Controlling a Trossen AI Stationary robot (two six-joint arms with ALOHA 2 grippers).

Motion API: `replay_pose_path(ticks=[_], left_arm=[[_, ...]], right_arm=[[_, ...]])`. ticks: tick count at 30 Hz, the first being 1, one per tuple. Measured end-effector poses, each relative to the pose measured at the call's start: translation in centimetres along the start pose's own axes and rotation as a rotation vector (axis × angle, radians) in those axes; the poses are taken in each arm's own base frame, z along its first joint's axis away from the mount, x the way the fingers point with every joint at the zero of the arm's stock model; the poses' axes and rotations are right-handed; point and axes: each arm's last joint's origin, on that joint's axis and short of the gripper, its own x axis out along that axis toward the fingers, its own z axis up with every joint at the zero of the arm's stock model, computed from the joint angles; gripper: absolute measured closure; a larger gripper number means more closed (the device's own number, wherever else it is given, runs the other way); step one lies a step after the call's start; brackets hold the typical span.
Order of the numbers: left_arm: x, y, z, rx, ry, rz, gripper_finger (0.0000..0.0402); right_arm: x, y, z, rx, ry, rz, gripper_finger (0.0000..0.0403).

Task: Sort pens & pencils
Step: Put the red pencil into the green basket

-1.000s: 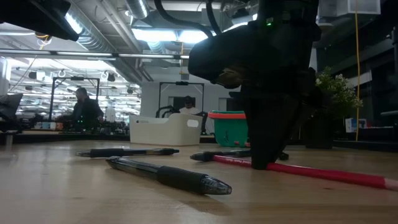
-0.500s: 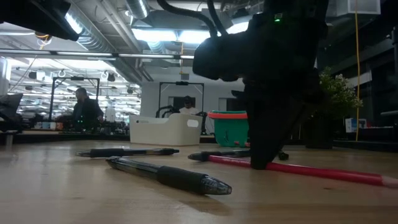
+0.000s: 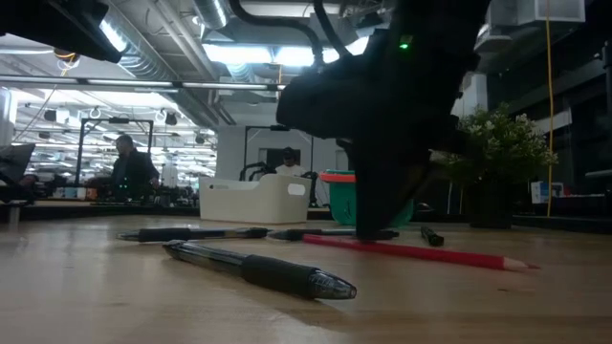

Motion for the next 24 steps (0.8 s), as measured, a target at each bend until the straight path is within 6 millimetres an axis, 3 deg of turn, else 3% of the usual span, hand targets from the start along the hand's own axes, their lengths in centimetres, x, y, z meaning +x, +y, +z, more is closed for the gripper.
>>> replay_pose_path(ticks=[16, 19, 24], left_arm=[[0.0, 0.0, 0.0, -0.006, 0.000, 0.000, 0.0300], [0.0, 0.0, 0.0, -0.006, 0.000, 0.000, 0.0300], [0.0, 0.0, 0.0, -0.030, 0.000, 0.000, 0.0300]], right_arm=[[-0.3, 0.5, 0.5, -0.049, -0.069, 0.035, 0.0383], [-1.5, 0.6, 1.2, -0.085, -0.058, 0.013, 0.0382], [-5.3, 0.2, 2.7, -0.103, -0.009, -0.075, 0.0382]])
